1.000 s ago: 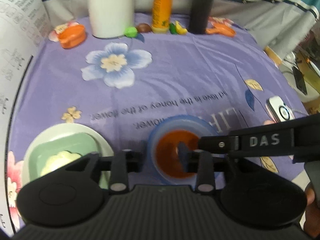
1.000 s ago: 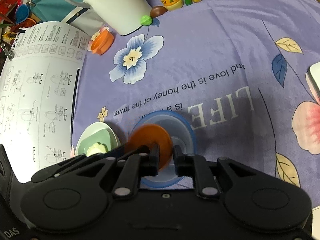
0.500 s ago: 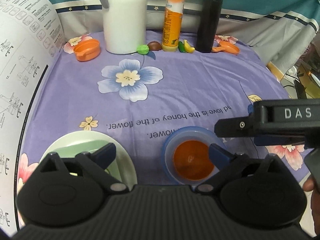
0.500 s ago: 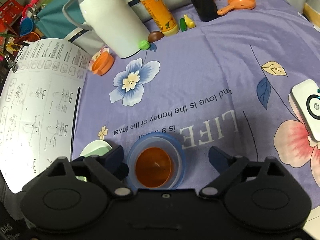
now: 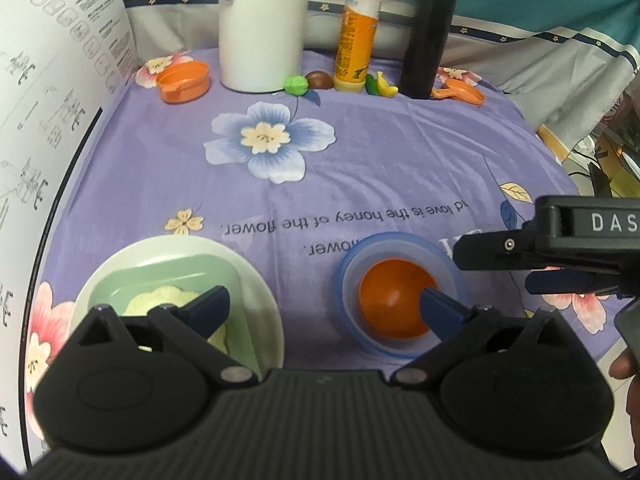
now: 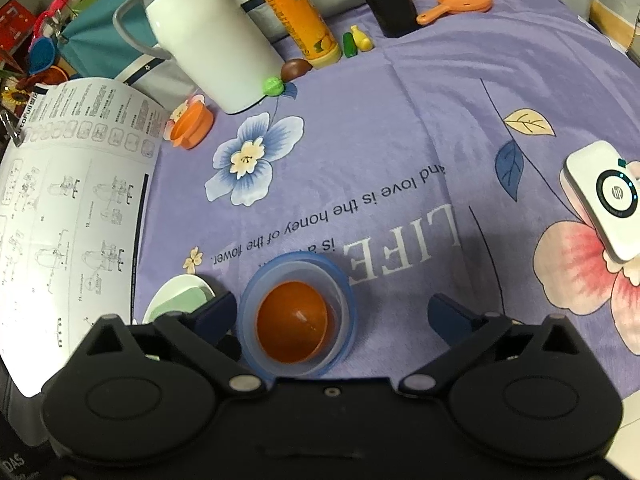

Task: Organize plates and bowls
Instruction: 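Close both grippers on the rims of the nested bowls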

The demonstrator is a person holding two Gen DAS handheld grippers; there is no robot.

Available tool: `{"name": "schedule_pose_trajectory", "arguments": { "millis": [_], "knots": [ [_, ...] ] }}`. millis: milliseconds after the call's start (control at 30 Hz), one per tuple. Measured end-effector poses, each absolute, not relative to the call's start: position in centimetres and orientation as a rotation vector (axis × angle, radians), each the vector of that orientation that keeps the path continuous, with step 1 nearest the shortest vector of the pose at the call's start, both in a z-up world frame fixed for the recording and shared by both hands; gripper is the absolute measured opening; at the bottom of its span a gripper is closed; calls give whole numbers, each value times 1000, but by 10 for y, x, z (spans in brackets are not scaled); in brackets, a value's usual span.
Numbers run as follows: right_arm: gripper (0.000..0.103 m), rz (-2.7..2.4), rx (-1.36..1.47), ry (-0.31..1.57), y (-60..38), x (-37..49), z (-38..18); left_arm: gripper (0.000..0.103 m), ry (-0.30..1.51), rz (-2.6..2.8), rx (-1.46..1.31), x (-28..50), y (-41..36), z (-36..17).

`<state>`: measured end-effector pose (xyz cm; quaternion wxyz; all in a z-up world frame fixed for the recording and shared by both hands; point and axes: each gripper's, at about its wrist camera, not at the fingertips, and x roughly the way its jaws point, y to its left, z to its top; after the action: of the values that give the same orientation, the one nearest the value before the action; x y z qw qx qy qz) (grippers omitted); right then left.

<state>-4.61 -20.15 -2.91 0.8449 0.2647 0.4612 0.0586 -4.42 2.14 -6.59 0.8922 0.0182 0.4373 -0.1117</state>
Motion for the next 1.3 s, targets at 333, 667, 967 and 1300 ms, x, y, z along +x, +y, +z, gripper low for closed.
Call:
{"name": "schedule_pose_trajectory", "arguments": {
  "millis": [333, 667, 967, 1300],
  "knots": [
    [103, 114, 557, 1000, -197, -45, -37, 103, 919, -220, 6, -41, 31, -74],
    [103, 102, 564, 971, -203, -44, -40, 103, 935, -235, -6, -35, 26, -84],
    [94, 112, 547, 998, -198, -41, -49, 98, 928, -257, 19, -33, 13, -87],
    [58, 160, 549, 1033, -192, -37, -56, 79, 963, -294, 15, -27, 6, -97]
  ]
}}
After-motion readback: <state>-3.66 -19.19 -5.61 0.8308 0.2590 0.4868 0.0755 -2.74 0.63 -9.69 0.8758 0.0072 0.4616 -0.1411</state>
